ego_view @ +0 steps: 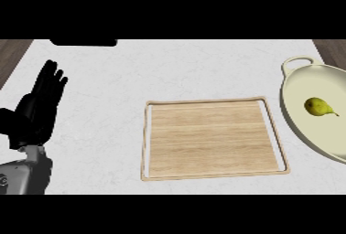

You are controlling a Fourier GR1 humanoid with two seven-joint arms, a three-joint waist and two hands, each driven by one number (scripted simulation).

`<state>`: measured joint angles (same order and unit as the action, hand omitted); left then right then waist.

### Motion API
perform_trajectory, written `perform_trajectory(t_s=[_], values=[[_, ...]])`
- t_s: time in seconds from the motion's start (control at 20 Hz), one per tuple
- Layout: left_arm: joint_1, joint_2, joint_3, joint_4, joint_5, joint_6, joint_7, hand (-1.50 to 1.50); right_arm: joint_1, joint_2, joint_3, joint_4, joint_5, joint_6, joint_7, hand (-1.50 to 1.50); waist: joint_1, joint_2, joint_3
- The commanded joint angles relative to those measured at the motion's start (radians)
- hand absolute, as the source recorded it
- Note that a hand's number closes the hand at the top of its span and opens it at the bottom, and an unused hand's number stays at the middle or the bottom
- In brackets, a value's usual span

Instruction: Pick the pear from the tray and place it in the pot

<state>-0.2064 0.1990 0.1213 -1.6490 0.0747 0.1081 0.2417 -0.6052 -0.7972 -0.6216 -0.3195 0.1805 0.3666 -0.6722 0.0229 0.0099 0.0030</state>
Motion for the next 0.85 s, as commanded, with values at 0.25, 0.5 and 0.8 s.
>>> perform_trajectory(t_s=[0.25, 0.5, 0.8], values=[[-0.025, -0.01, -0.011, -0.034, -0.004, 0.014, 0.041, 0.0, 0.097, -0.151, -0.037, 0.117, -0.027, 0.177, -0.104, -1.5, 0.006, 0.003, 0.004], [0.039, -0.018, -0.003, -0.015, 0.012, -0.02, -0.041, 0.0, 0.153, -0.174, -0.025, 0.114, -0.021, 0.215, -0.152, -1.5, 0.009, 0.002, 0.005], [0.006, -0.023, -0.011, 0.012, -0.023, 0.009, -0.037, 0.0, 0.128, -0.2, -0.025, 0.117, -0.031, 0.217, -0.108, -1.5, 0.013, 0.004, 0.005]])
